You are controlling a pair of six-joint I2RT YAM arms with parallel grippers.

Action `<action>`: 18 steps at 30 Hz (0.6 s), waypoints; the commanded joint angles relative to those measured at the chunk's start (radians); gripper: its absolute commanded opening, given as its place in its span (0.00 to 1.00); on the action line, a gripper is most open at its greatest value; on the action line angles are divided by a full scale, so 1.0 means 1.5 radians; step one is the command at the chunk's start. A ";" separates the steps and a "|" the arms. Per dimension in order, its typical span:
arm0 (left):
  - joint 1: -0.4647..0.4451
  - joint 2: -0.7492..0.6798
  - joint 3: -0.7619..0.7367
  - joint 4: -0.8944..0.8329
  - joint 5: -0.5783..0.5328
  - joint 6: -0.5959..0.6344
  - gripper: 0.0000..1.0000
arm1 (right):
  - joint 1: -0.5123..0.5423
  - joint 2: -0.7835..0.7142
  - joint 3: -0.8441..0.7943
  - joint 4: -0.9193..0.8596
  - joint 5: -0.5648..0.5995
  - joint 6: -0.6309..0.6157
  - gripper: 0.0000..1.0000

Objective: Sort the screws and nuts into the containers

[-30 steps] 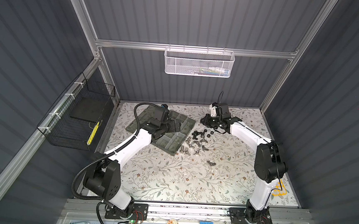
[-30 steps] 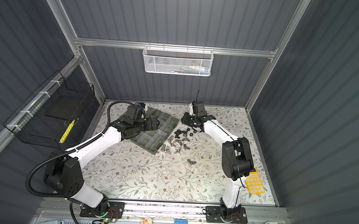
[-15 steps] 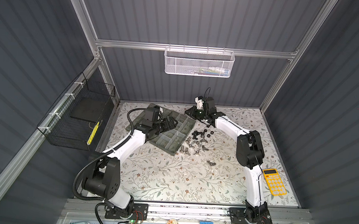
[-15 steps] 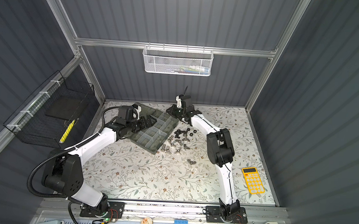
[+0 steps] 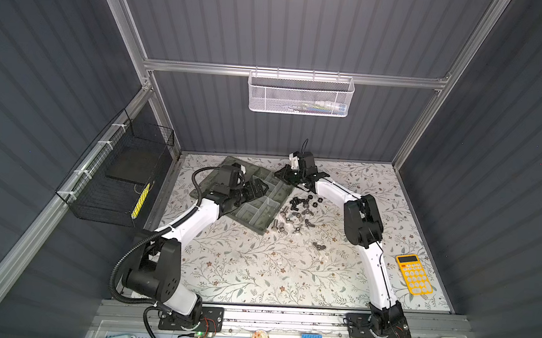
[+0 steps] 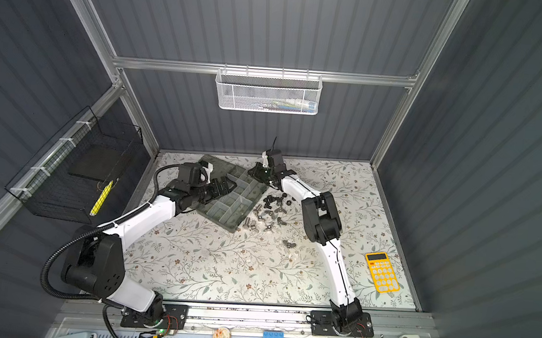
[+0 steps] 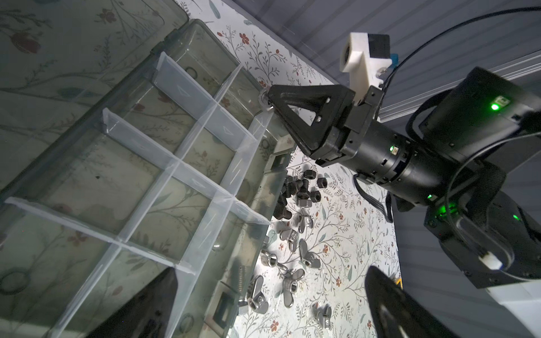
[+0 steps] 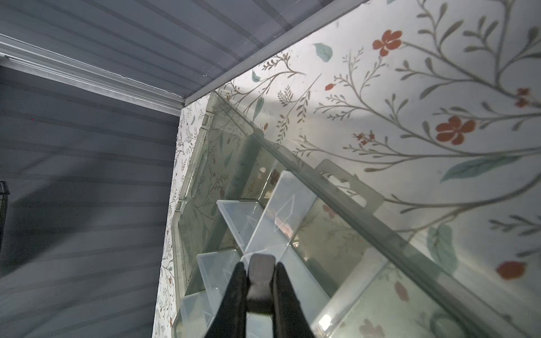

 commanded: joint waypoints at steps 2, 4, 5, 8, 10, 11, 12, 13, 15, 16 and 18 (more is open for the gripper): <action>0.004 -0.014 -0.007 -0.005 0.014 0.017 1.00 | 0.002 0.021 0.035 -0.022 0.013 0.004 0.12; 0.004 -0.015 -0.008 -0.009 0.014 0.020 1.00 | 0.002 0.027 0.040 -0.029 0.021 0.003 0.14; 0.004 -0.015 -0.007 -0.013 0.013 0.022 1.00 | 0.003 0.029 0.043 -0.033 0.025 0.003 0.14; 0.004 -0.019 -0.006 -0.020 0.000 0.027 1.00 | 0.003 0.036 0.052 -0.037 0.025 0.003 0.14; 0.005 -0.021 -0.006 -0.019 -0.001 0.028 1.00 | 0.002 0.039 0.056 -0.041 0.026 0.000 0.15; 0.005 -0.022 -0.005 -0.019 0.000 0.029 1.00 | 0.003 0.040 0.058 -0.043 0.026 -0.002 0.15; 0.005 -0.022 -0.003 -0.019 0.002 0.030 1.00 | 0.003 0.041 0.060 -0.046 0.025 -0.004 0.15; 0.004 -0.021 -0.003 -0.021 0.002 0.030 1.00 | 0.003 0.041 0.061 -0.049 0.026 -0.006 0.15; 0.005 -0.021 -0.003 -0.025 0.000 0.032 1.00 | 0.002 0.040 0.060 -0.052 0.027 -0.010 0.18; 0.005 -0.021 -0.005 -0.026 -0.001 0.034 1.00 | 0.003 0.039 0.061 -0.053 0.026 -0.011 0.20; 0.005 -0.021 -0.007 -0.028 -0.001 0.034 1.00 | 0.002 0.038 0.063 -0.055 0.026 -0.011 0.20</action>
